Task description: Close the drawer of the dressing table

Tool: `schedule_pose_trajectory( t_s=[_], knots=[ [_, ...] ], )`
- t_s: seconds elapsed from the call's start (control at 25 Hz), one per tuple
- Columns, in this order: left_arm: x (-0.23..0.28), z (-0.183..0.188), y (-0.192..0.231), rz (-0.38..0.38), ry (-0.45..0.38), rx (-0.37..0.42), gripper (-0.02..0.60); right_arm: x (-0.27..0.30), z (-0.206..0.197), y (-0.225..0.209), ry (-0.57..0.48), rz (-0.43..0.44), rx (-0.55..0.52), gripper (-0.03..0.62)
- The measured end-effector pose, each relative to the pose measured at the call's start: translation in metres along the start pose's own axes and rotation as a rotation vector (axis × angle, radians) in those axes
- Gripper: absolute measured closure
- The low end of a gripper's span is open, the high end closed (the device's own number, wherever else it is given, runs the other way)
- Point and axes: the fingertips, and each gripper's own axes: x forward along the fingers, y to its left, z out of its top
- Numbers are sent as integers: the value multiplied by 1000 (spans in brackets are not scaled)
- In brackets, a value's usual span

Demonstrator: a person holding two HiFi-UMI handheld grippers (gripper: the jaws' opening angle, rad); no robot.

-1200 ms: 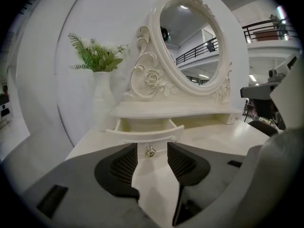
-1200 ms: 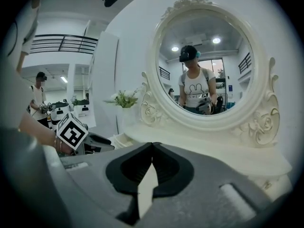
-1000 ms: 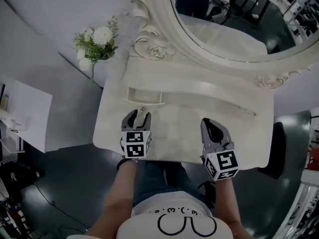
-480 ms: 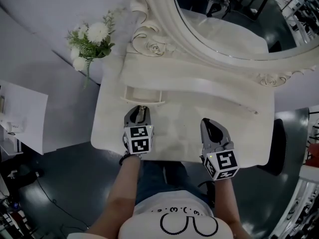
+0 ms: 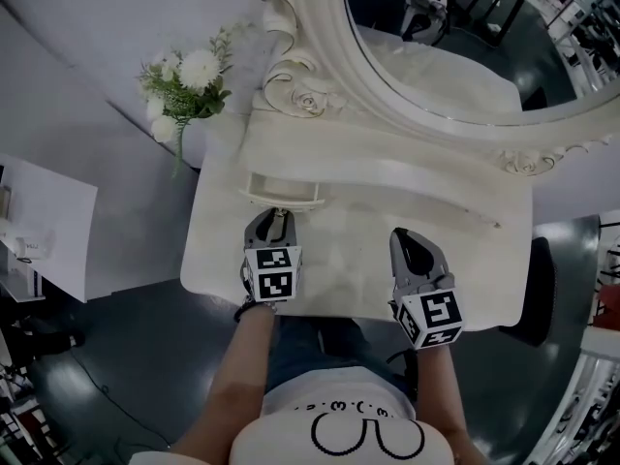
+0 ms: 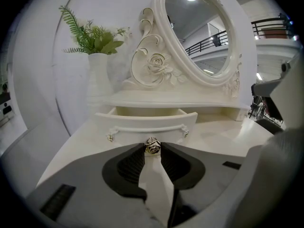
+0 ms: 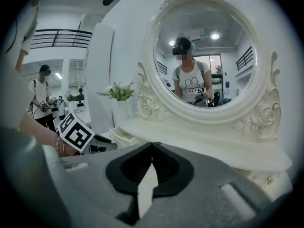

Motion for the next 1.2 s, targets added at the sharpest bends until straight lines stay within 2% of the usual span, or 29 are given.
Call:
schedule_pose_trajectory(
  t_s=[0.68, 1.2],
  knots=[
    [19, 20, 3, -12, 14, 13, 477, -2, 5, -13, -5, -33, 1, 594],
    [36, 20, 3, -21, 48, 2, 477, 2, 6, -19, 3, -33, 1, 594]
  ],
)
